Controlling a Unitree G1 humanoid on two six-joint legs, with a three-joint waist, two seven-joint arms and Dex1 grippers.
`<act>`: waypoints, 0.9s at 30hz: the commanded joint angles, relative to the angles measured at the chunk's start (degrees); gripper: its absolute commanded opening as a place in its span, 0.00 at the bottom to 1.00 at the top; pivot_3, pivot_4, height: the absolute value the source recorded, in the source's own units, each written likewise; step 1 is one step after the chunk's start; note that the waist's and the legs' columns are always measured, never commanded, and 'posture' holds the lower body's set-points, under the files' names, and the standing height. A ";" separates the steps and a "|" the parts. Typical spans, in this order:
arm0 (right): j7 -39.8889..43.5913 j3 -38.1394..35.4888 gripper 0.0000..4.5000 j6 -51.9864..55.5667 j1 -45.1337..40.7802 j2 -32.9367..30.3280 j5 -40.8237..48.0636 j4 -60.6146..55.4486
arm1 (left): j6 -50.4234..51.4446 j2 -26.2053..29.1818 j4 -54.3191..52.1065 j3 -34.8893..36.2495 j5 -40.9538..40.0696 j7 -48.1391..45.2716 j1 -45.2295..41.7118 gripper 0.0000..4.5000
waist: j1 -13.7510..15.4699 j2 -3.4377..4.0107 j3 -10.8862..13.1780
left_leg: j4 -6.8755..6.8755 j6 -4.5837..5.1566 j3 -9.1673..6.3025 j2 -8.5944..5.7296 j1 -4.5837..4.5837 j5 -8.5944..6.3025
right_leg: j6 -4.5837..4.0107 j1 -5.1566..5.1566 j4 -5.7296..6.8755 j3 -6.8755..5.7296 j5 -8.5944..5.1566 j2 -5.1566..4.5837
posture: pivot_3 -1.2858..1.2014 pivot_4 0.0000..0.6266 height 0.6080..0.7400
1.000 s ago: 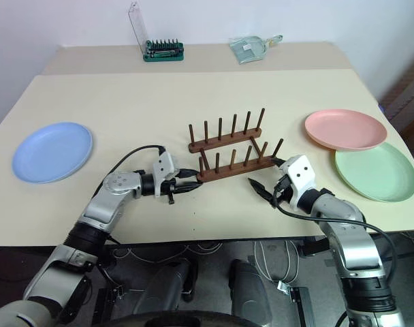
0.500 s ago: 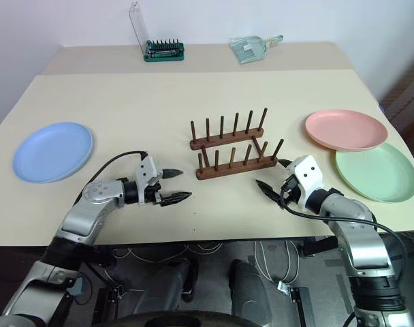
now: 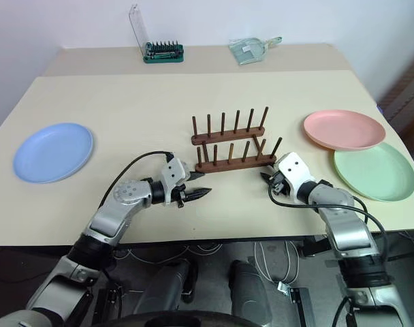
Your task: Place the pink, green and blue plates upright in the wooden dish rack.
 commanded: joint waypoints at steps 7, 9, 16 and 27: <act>-1.54 2.31 0.40 -2.25 -3.86 2.02 -3.22 3.78 | -2.95 -0.24 6.27 2.74 1.96 6.10 -2.01 0.58 | -0.09 0.00 -0.03 | -0.02 0.00 0.02 0.00 0.10 0.00 | 0.00 0.06 0.04 0.04 0.00 0.02 | 0.52 0.24 0.97; -1.38 1.84 0.40 -2.48 -3.43 1.39 -3.45 3.26 | -3.03 -0.05 6.15 2.64 1.94 5.80 -1.78 0.58 | -0.09 0.00 -0.03 | -0.02 0.00 0.02 0.00 0.10 0.00 | 0.00 0.06 0.04 0.04 0.01 0.02 | 0.52 0.24 0.97; 4.59 -6.79 0.28 0.63 -0.07 -7.01 2.29 -4.64 | -1.09 3.81 -2.45 3.59 -4.29 -2.66 2.56 0.58 | 0.01 0.06 0.00 | -0.09 0.02 0.03 -0.01 0.06 -0.02 | -0.12 0.03 -0.01 0.05 0.06 0.00 | 0.52 0.24 0.97; 4.84 -3.71 0.78 0.21 -13.24 -16.85 -5.61 6.34 | 0.55 3.97 -5.61 2.37 -4.68 -4.93 2.52 0.58 | 0.19 0.07 0.03 | -0.05 0.04 0.12 0.01 -0.10 -0.03 | -0.01 -0.09 -0.08 0.10 -0.02 -0.03 | 0.52 0.24 0.97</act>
